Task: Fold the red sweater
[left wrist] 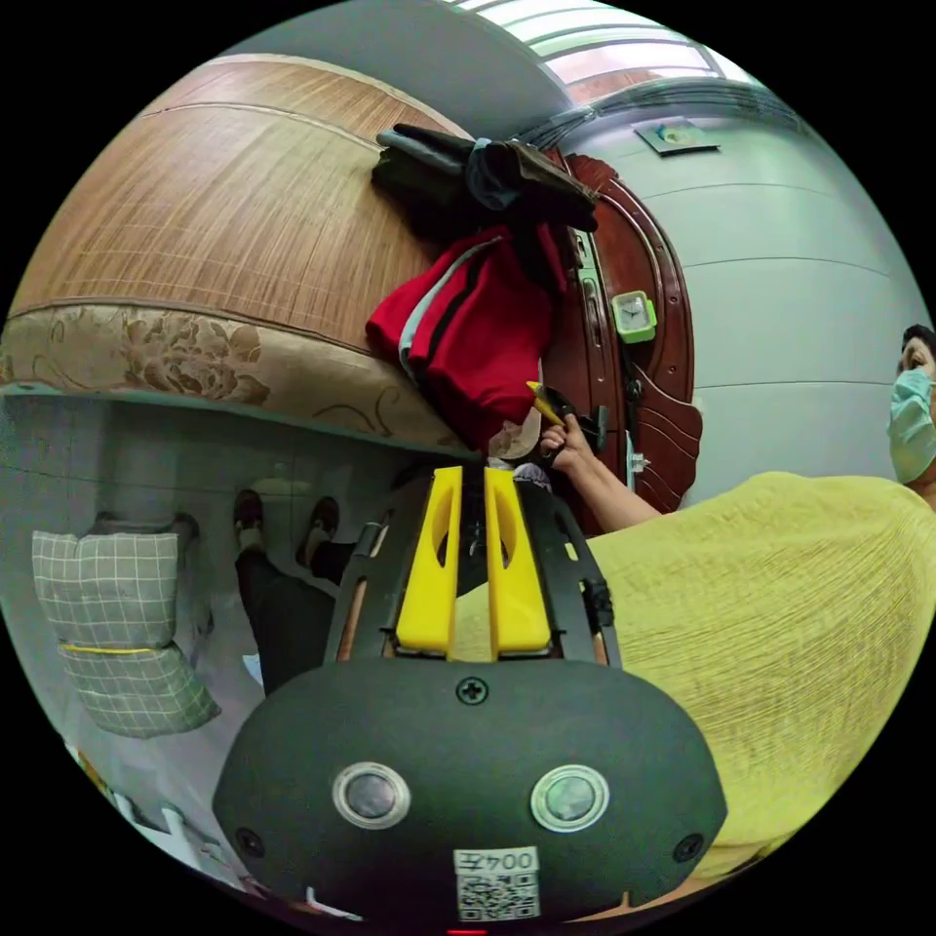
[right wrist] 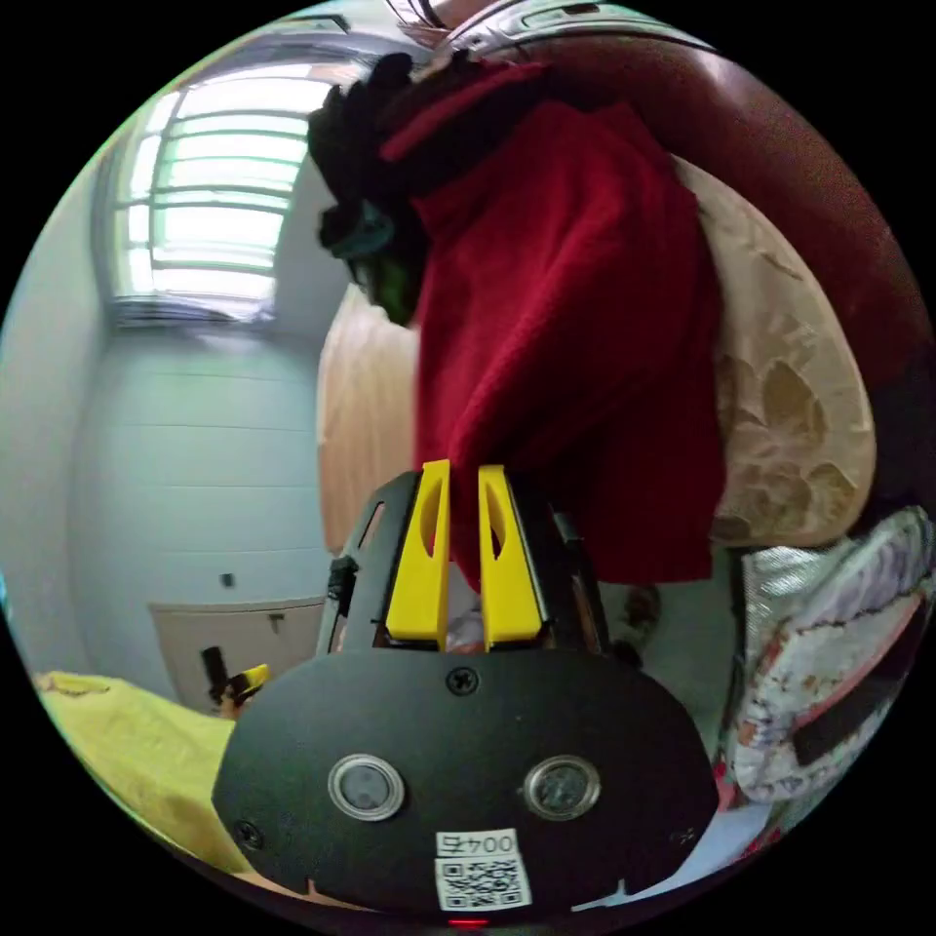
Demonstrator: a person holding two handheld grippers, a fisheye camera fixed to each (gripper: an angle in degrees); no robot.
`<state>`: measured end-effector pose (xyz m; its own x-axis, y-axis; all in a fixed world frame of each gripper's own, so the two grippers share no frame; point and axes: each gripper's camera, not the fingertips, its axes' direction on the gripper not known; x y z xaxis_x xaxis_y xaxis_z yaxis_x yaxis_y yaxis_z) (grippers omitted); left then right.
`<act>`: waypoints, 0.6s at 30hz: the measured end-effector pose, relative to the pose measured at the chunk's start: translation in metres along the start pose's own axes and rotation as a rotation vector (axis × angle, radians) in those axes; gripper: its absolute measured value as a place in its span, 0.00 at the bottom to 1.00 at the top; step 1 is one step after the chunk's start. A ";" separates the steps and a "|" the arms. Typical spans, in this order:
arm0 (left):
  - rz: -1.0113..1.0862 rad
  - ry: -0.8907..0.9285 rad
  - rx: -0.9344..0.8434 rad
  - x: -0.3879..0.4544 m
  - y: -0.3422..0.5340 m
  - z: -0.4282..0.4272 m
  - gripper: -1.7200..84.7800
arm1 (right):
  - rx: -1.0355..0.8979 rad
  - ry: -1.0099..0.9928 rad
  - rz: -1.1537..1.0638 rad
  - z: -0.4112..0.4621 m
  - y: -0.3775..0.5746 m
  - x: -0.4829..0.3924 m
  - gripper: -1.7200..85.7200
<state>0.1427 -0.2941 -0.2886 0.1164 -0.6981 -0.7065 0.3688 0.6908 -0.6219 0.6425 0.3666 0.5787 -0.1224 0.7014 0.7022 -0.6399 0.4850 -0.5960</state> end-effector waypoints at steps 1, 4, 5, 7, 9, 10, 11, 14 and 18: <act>0.010 -0.003 0.002 0.001 -0.001 0.000 0.08 | 0.012 -0.074 -0.021 -0.005 -0.001 -0.004 0.08; 0.094 -0.052 0.017 0.014 -0.011 -0.004 0.12 | 0.015 -0.335 -0.195 -0.013 -0.015 -0.045 0.08; 0.137 -0.086 0.027 0.022 -0.015 -0.006 0.15 | -0.011 -0.383 -0.278 -0.010 -0.020 -0.072 0.08; 0.220 -0.131 0.049 0.037 -0.023 -0.011 0.17 | -0.059 -0.407 -0.394 -0.001 -0.024 -0.118 0.08; 0.310 -0.146 0.093 0.054 -0.035 -0.018 0.21 | -0.101 -0.388 -0.515 0.014 -0.020 -0.173 0.08; 0.332 -0.144 0.100 0.057 -0.039 -0.020 0.22 | -0.099 -0.391 -0.537 0.016 -0.017 -0.184 0.08; 0.374 -0.140 0.120 0.063 -0.045 -0.023 0.23 | -0.086 -0.423 -0.561 0.020 -0.013 -0.202 0.08; 0.470 -0.112 0.144 0.069 -0.062 -0.026 0.25 | 0.021 -0.650 -0.565 0.019 -0.001 -0.229 0.08; 0.554 -0.058 0.133 0.071 -0.087 -0.036 0.29 | 0.036 -0.778 -0.638 0.036 0.025 -0.297 0.08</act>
<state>0.0855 -0.3971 -0.2967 0.3745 -0.2507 -0.8927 0.3504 0.9296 -0.1140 0.6358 0.1515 0.3694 -0.2018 -0.2260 0.9530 -0.7794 0.6263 -0.0166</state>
